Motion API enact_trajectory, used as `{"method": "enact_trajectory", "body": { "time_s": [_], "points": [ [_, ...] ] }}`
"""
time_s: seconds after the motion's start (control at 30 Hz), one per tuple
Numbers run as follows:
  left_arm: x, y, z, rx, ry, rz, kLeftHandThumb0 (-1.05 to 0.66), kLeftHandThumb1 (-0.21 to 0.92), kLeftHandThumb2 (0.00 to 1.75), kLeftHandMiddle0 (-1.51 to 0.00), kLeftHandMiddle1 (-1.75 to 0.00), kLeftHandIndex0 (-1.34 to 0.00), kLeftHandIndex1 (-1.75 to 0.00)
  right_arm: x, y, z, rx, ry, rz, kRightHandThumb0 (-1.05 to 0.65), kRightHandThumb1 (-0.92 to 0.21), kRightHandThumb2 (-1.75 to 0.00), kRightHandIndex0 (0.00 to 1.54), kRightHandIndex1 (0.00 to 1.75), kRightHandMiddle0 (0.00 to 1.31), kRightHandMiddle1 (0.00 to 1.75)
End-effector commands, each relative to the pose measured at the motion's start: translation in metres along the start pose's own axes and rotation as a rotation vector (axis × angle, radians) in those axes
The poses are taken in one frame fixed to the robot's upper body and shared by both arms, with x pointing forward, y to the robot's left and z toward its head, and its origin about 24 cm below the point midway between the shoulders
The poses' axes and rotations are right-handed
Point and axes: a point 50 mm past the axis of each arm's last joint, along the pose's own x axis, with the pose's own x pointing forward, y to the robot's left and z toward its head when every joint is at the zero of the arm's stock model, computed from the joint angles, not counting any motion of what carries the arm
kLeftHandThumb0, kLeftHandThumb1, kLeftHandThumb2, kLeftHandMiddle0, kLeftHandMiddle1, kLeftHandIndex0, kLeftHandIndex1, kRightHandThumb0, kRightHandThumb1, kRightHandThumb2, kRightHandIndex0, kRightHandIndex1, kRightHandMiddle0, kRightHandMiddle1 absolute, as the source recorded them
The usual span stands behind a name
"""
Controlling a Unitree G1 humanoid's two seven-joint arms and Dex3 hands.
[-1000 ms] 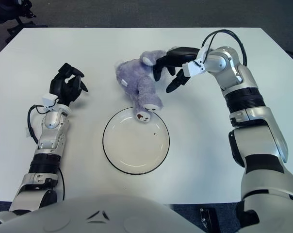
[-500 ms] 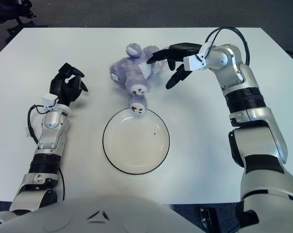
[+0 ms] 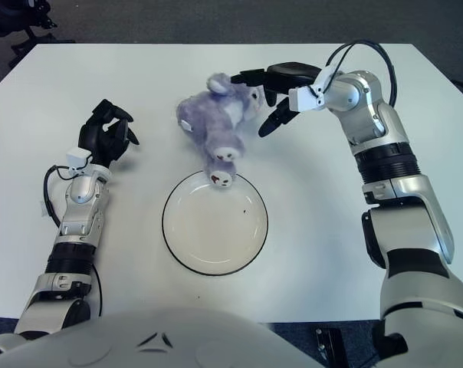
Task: Put the doll into the plate.
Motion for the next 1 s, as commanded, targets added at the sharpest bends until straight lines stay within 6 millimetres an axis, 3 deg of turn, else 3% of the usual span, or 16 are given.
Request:
{"method": "enact_trajectory", "body": {
  "time_s": [0.0, 0.07, 0.1, 0.17, 0.27, 0.4, 0.5, 0.57, 0.67, 0.8, 0.9, 0.97],
  "points": [
    [-0.0174, 0.0014, -0.0202, -0.013, 0.092, 0.015, -0.26, 0.92, 0.45, -0.92, -1.75, -0.54, -1.75, -0.0033, -0.0011, -0.0012, 0.009, 0.017, -0.023, -0.19, -0.87, 0.0, 0.71, 0.33, 0.11, 0.0],
    [-0.0173, 0.0014, -0.0201, -0.013, 0.092, 0.015, -0.26, 0.92, 0.45, -0.92, -1.75, -0.54, -1.75, -0.0034, -0.0012, -0.001, 0.01, 0.019, -0.024, -0.19, -0.87, 0.0, 0.65, 0.58, 0.11, 0.0],
    [-0.0173, 0.0013, -0.0201, -0.013, 0.092, 0.015, -0.26, 0.92, 0.45, -0.92, -1.75, -0.54, -1.75, -0.0036, -0.0013, -0.0008, 0.012, 0.018, -0.027, -0.19, -0.87, 0.0, 0.65, 0.62, 0.11, 0.0],
    [-0.0174, 0.0012, -0.0201, -0.014, 0.092, 0.014, -0.26, 0.92, 0.45, -0.92, -1.75, -0.54, -1.75, -0.0041, -0.0015, -0.0005, 0.014, 0.015, -0.032, 0.14, -0.9, -0.08, 0.63, 1.02, 0.12, 0.0],
    [-0.0174, 0.0012, -0.02, -0.014, 0.092, 0.014, -0.26, 0.92, 0.45, -0.92, -1.75, -0.54, -1.75, -0.0045, -0.0015, -0.0003, 0.015, 0.014, -0.034, 0.29, -0.91, -0.12, 0.61, 1.22, 0.13, 0.01],
    [-0.0175, 0.0011, -0.0198, -0.014, 0.092, 0.015, -0.26, 0.92, 0.45, -0.92, -1.75, -0.54, -1.75, -0.0047, -0.0013, -0.0001, 0.015, 0.011, -0.033, 0.34, -0.92, -0.13, 0.6, 1.3, 0.18, 0.03],
    [-0.0175, 0.0012, -0.0199, -0.015, 0.093, 0.016, -0.26, 0.92, 0.45, -0.92, -1.75, -0.54, -1.75, -0.0051, -0.0015, -0.0002, 0.016, 0.01, -0.031, 0.35, -0.92, -0.16, 0.58, 1.34, 0.35, 0.08],
    [-0.0175, 0.0012, -0.02, -0.015, 0.093, 0.016, -0.26, 0.92, 0.45, -0.92, -1.75, -0.54, -1.75, -0.0053, -0.0017, -0.0003, 0.016, 0.009, -0.031, 0.35, -0.92, -0.17, 0.57, 1.36, 0.59, 0.17],
    [-0.0176, 0.0013, -0.02, -0.015, 0.093, 0.016, -0.26, 0.92, 0.45, -0.92, -1.75, -0.54, -1.75, -0.0056, -0.0018, -0.0004, 0.017, 0.009, -0.032, 0.36, -0.92, -0.18, 0.56, 1.36, 0.7, 0.21],
    [-0.0178, 0.0014, -0.0203, -0.016, 0.094, 0.016, -0.26, 0.92, 0.45, -0.92, -1.75, -0.54, -1.75, -0.0071, -0.0023, -0.0016, 0.024, 0.003, -0.052, 0.07, -0.92, -0.17, 0.52, 1.41, 0.6, 0.97],
    [-0.0178, 0.0016, -0.0204, -0.017, 0.094, 0.017, -0.26, 0.92, 0.45, -0.92, -1.75, -0.54, -1.75, -0.0076, -0.0026, -0.0021, 0.028, 0.003, -0.063, 0.02, -0.92, -0.19, 0.51, 1.4, 0.54, 1.17],
    [-0.0179, 0.0017, -0.0206, -0.018, 0.094, 0.017, -0.26, 0.92, 0.45, -0.92, -1.75, -0.54, -1.75, -0.0081, -0.003, -0.0027, 0.029, 0.004, -0.073, 0.01, -0.81, -0.43, 0.48, 1.44, 0.45, 1.37]
  ]
}}
